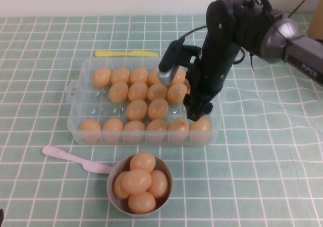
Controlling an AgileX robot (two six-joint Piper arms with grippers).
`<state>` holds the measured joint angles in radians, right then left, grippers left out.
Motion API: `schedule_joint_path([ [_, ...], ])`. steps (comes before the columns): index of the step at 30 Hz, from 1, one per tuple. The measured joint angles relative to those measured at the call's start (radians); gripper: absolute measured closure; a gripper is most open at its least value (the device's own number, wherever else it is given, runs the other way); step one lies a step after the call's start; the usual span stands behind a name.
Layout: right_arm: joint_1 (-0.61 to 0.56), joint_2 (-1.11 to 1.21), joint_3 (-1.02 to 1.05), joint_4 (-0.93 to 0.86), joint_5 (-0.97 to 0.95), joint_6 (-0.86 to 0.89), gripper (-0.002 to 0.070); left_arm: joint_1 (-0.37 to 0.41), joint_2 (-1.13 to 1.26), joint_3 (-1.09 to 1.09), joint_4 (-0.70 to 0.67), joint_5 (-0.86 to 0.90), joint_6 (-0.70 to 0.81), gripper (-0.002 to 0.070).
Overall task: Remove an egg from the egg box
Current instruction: Pick up the egg from the plastic box
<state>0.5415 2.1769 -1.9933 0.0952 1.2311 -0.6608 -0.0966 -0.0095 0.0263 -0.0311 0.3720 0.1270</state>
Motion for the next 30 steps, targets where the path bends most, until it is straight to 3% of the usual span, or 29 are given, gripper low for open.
schedule_joint_path([
  [7,0.0,-0.09,0.143,0.0,0.0,-0.13,0.0227,0.0,0.0,0.0,0.0,0.0,0.0,0.0678],
  [30,-0.002,-0.064,0.15,-0.003,-0.072,-0.145,0.023,0.0,0.0,0.0,0.0,0.0,0.0,0.0678],
])
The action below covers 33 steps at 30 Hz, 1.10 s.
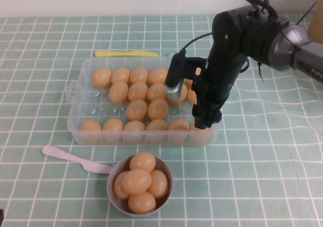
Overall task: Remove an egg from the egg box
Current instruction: Pick up the egg from the plastic box
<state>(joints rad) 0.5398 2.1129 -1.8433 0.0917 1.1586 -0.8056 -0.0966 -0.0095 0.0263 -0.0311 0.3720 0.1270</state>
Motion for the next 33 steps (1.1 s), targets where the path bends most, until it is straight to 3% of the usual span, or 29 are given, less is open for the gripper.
schedule_joint_path([
  [19,-0.01,0.014,0.0,-0.004,0.036,-0.044,0.0227,0.0,0.0,0.0,0.0,0.0,0.0,0.0678],
  [33,-0.01,0.04,-0.007,0.015,0.027,-0.127,0.0169,0.0,0.0,0.0,0.0,0.0,0.0,0.0678],
])
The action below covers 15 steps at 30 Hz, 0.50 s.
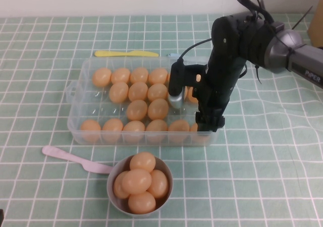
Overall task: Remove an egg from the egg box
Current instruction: Pick up the egg from the plastic box
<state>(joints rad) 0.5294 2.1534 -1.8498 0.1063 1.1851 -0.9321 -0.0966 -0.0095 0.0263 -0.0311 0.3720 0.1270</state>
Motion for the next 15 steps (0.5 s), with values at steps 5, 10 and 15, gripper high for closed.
schedule_joint_path([
  [5,0.0,0.002,-0.004,0.006,-0.006,-0.009,0.0167,0.0,0.0,0.0,0.0,0.0,0.0,0.0678],
  [10,-0.008,0.004,-0.004,0.013,-0.008,-0.009,0.0166,0.0,0.0,0.0,0.0,0.0,0.0,0.0678],
  [15,-0.01,0.004,-0.004,0.017,-0.008,-0.009,0.0166,0.0,0.0,0.0,0.0,0.0,0.0,0.0678],
])
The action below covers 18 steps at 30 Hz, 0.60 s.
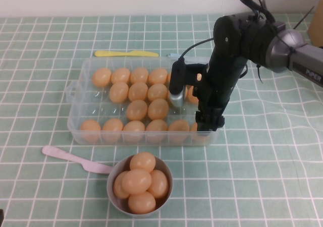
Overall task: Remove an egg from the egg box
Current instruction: Pick up the egg from the plastic box
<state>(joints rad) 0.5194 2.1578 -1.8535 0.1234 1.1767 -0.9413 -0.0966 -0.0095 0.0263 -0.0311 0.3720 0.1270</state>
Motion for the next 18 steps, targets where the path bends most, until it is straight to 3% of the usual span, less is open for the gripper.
schedule_joint_path([
  [18,-0.007,0.031,-0.004,0.047,0.012,0.0,0.0189,0.0,0.0,0.0,0.0,0.0,0.0,0.0678],
])
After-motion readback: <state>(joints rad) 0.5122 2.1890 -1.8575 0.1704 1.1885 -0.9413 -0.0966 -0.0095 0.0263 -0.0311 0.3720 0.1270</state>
